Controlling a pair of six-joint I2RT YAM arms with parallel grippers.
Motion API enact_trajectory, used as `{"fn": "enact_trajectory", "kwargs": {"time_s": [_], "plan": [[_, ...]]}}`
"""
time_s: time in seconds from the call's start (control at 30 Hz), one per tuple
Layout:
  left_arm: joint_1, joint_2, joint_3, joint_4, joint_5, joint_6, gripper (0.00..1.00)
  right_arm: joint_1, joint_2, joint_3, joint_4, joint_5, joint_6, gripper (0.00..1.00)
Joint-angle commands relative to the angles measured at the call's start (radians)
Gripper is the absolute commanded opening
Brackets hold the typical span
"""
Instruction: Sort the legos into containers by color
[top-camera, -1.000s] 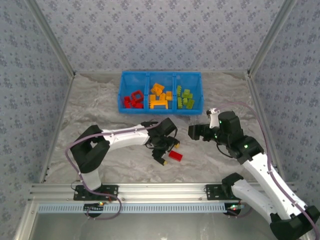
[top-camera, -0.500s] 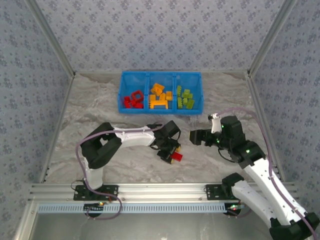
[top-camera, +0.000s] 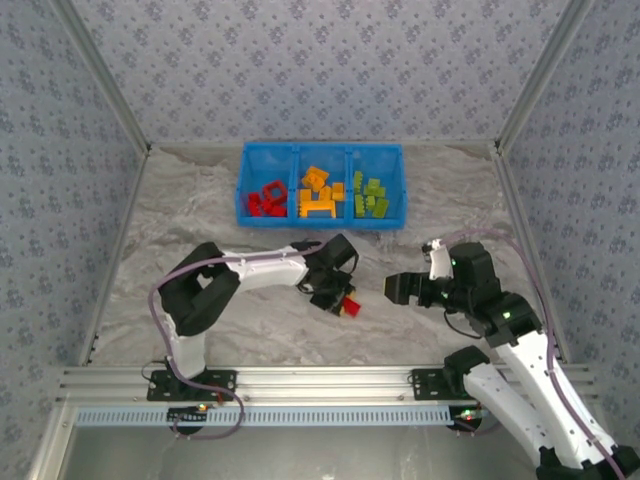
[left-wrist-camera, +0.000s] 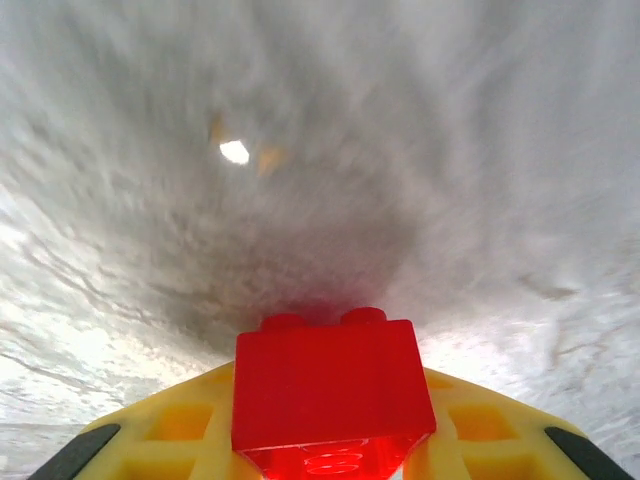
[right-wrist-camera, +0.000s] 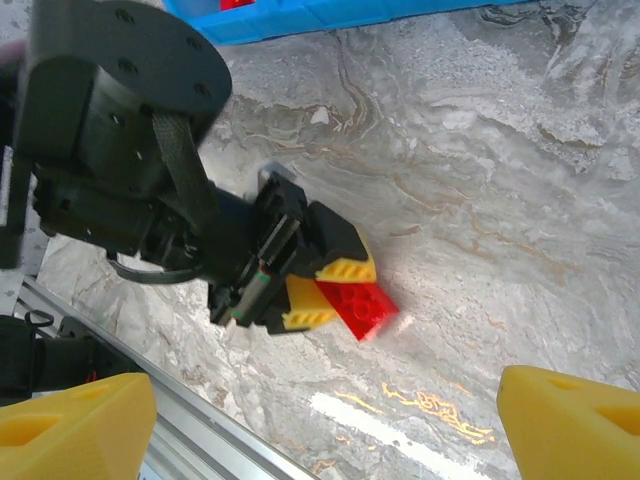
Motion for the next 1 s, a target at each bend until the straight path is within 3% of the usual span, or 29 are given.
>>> {"fn": "enact_trajectory", "kwargs": {"time_s": [0.0, 0.13, 0.23, 0.37, 0.5, 0.7, 0.97], "plan": [[0.086, -0.131, 0.059, -0.214, -0.115, 0.179, 0.25, -0.007, 0.06, 0.026, 0.094, -0.038, 0.005, 0.91], [0.244, -0.24, 0.086, -0.37, -0.199, 0.377, 0.25, 0.014, 0.178, 0.078, 0.2, -0.047, -0.018, 0.91], [0.386, -0.254, 0.196, -0.472, -0.285, 0.607, 0.24, 0.061, 0.271, 0.14, 0.243, 0.001, -0.061, 0.91], [0.514, -0.152, 0.413, -0.526, -0.38, 0.886, 0.24, 0.099, 0.385, 0.178, 0.35, 0.064, -0.071, 0.91], [0.565, 0.014, 0.607, -0.506, -0.443, 1.052, 0.23, 0.106, 0.513, 0.25, 0.419, 0.105, -0.065, 0.91], [0.581, 0.279, 0.898, -0.467, -0.5, 1.146, 0.23, 0.091, 0.655, 0.385, 0.433, 0.109, -0.064, 0.91], [0.592, 0.566, 1.242, -0.482, -0.575, 1.144, 0.23, 0.061, 0.681, 0.416, 0.405, 0.091, -0.07, 0.91]]}}
